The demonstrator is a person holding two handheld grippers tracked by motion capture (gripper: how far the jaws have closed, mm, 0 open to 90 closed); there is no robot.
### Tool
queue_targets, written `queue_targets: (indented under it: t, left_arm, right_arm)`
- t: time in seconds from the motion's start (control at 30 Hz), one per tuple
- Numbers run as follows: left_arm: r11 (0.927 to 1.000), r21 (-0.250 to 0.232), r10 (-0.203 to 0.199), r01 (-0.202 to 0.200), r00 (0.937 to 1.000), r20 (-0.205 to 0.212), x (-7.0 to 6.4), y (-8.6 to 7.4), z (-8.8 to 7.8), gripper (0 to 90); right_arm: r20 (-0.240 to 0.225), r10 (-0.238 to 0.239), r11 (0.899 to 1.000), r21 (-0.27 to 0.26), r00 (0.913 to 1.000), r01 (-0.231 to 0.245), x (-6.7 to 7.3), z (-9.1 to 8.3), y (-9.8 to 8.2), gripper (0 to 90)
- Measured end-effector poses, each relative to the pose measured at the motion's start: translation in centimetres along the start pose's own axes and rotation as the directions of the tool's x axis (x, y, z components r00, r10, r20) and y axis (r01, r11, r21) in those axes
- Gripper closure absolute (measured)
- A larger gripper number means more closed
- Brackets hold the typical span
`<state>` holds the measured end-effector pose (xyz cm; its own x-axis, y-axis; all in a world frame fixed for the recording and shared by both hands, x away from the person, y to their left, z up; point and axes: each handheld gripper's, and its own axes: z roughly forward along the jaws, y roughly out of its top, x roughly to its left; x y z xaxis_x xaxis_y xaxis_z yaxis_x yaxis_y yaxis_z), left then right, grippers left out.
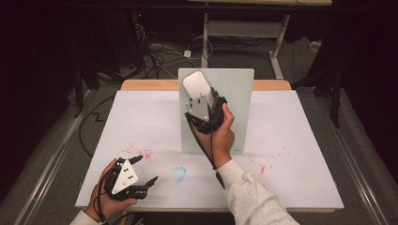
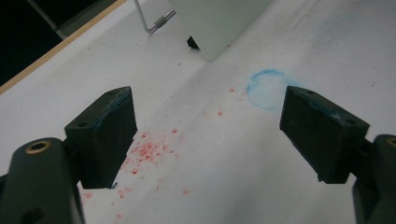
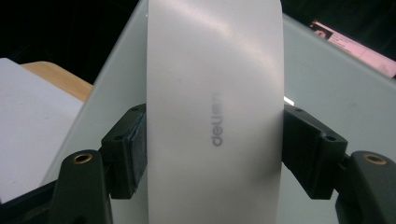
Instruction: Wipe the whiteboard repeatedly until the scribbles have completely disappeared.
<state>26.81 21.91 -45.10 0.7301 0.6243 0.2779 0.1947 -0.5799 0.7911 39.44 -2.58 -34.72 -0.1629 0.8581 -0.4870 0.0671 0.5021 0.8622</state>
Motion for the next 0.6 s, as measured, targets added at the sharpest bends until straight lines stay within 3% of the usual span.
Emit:
queue_targets:
  t: [0.17, 0.43, 0.6]
  left_arm:
    - [0.9999, -0.01, 0.003, -0.003, 1.0, 0.008, 0.0, -0.1, -0.1, 17.8]
    - [0.9999, -0.011, 0.006, -0.006, 0.9999, 0.01, 0.0, -0.1, -0.1, 17.8]
    - [1.0, -0.006, 0.006, -0.006, 0.9999, 0.01, 0.0, -0.1, -0.1, 17.8]
  right_arm:
    - [-0.01, -0.026, 1.0, -0.006, 0.9996, 0.026, 0.8, 0.2, 0.7, 31.3]
    - [-0.05, -0.153, 0.988, 0.001, 0.9869, 0.153, 4.2, -0.1, -0.2, 31.3]
    - [-0.058, -0.174, 0.985, 0.004, 0.983, 0.174, 3.9, -0.2, -0.4, 31.3]
